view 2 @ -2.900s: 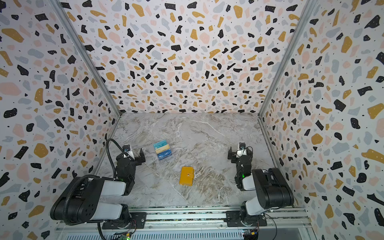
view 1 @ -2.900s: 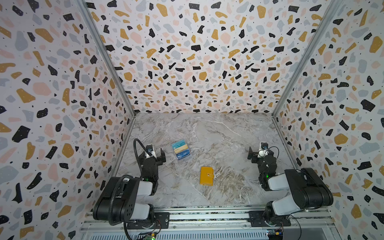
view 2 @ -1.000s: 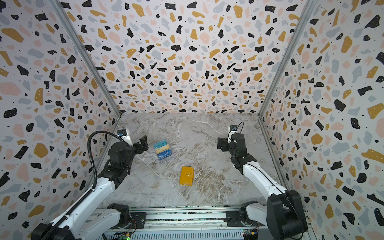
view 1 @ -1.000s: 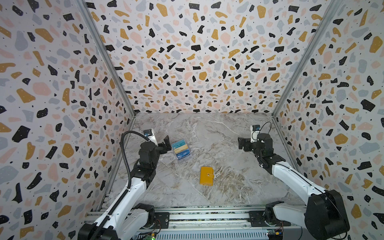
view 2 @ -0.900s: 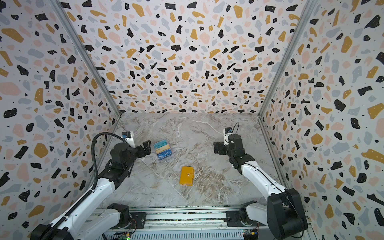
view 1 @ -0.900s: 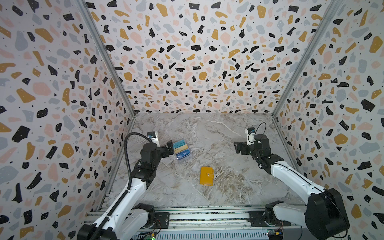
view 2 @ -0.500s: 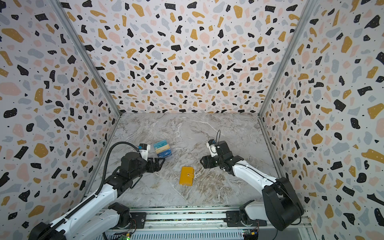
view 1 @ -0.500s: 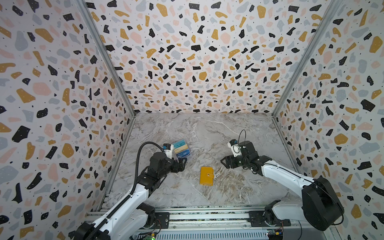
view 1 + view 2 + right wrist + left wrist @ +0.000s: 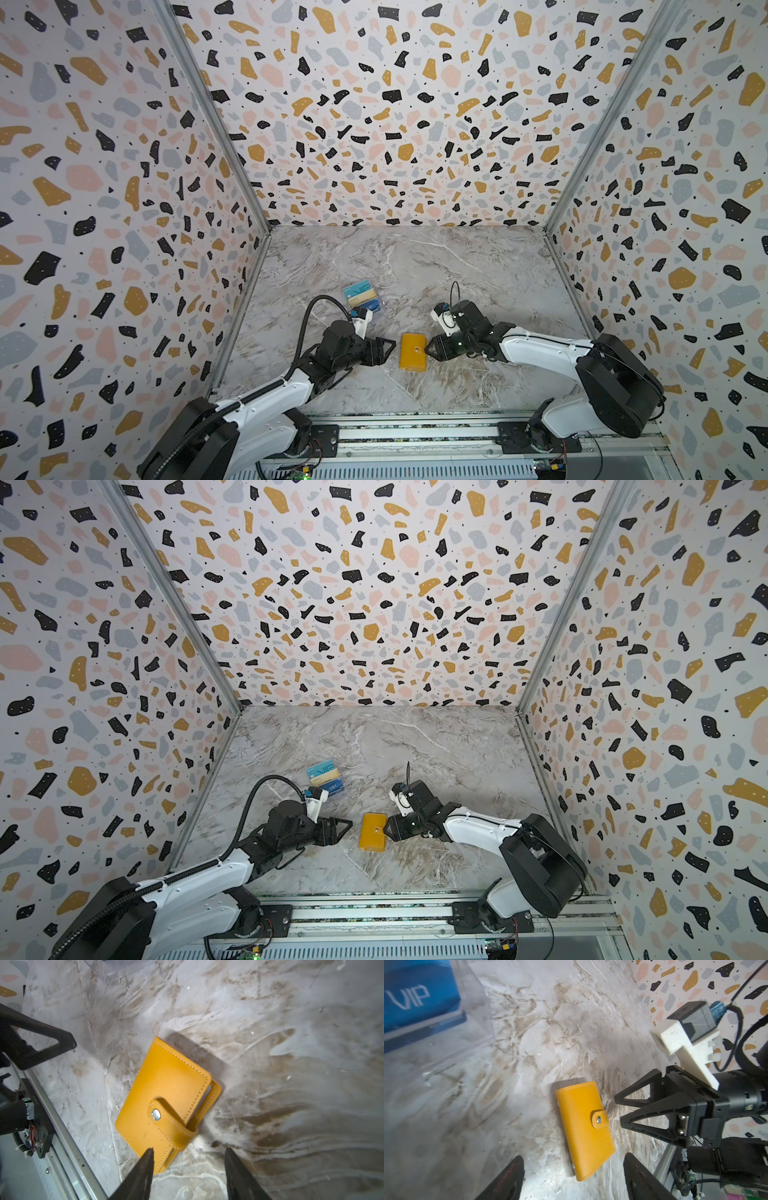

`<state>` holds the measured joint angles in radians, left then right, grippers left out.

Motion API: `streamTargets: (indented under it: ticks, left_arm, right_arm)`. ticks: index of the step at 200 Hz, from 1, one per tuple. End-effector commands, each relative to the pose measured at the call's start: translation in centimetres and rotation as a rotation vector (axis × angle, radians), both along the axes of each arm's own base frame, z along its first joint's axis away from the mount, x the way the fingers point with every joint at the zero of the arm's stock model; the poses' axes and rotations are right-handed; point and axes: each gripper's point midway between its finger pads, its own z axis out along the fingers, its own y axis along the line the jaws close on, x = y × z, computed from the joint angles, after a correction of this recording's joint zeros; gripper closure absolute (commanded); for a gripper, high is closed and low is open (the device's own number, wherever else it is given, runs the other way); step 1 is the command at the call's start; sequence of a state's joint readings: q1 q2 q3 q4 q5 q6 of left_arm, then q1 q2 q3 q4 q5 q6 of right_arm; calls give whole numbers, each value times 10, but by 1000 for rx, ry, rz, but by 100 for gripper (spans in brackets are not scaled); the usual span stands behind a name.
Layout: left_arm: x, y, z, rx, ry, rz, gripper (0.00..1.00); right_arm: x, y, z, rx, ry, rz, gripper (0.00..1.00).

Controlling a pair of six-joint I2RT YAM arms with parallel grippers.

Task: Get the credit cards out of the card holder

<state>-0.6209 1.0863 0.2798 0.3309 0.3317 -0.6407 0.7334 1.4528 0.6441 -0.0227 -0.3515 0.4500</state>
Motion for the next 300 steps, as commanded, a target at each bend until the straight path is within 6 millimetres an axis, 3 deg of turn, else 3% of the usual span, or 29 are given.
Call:
streamTargets:
  ticks: [1,104,159,253,300]
  left_arm:
    - [-1,-11,6,-71,-22,-13,26]
    - [-11,-30,-24,-75,65,-51,40]
    - [-14,-36,-41,-68,107,-58,43]
    - [-18,-52,-51,-124,163,-83,52]
    - [-18,-57,-40,-199,170,-80,63]
  right_arm:
    - [-4,7,-2,21,19,-9,47]
    - [-8,11,-19,20,61,-38,65]
    - [-10,8,-27,18,75,-64,73]
    - [-14,4,-43,17,98,-86,77]
    - [-19,2,-53,26,121,-92,78]
